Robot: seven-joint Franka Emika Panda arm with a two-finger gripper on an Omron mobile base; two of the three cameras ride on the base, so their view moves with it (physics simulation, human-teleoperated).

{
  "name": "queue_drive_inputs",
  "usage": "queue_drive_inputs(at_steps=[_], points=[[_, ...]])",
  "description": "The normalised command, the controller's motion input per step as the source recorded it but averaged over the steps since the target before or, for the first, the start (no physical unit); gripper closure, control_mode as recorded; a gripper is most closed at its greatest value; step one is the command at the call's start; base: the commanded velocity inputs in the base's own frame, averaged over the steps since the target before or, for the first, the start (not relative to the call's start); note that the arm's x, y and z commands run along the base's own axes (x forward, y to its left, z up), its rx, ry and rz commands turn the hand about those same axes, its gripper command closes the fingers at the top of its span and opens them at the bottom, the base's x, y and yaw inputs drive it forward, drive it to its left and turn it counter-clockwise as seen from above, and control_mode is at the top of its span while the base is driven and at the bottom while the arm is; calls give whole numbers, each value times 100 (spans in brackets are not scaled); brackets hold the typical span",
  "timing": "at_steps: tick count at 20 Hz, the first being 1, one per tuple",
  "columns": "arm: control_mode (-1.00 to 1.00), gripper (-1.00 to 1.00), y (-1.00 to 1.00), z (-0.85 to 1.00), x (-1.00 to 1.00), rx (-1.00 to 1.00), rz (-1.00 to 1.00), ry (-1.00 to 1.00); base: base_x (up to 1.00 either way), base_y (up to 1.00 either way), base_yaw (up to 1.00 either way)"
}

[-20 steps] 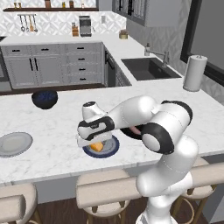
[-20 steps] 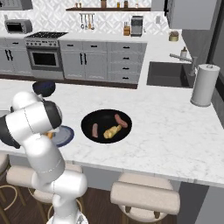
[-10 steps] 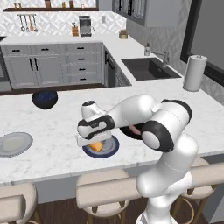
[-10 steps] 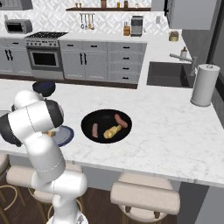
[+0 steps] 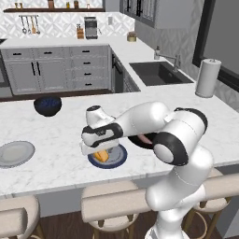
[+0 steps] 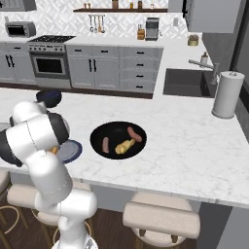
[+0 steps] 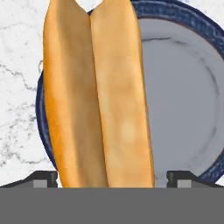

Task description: Place one bun and one sausage from the bowl on each plate.

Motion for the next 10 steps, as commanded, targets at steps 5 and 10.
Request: queue_drive_inputs(at_steps=[5, 10], points=[[-100, -100, -13, 57, -19, 1, 0, -2, 0, 0, 0], [-100, -100, -37, 64, -16, 5, 0, 0, 0, 0, 0]])
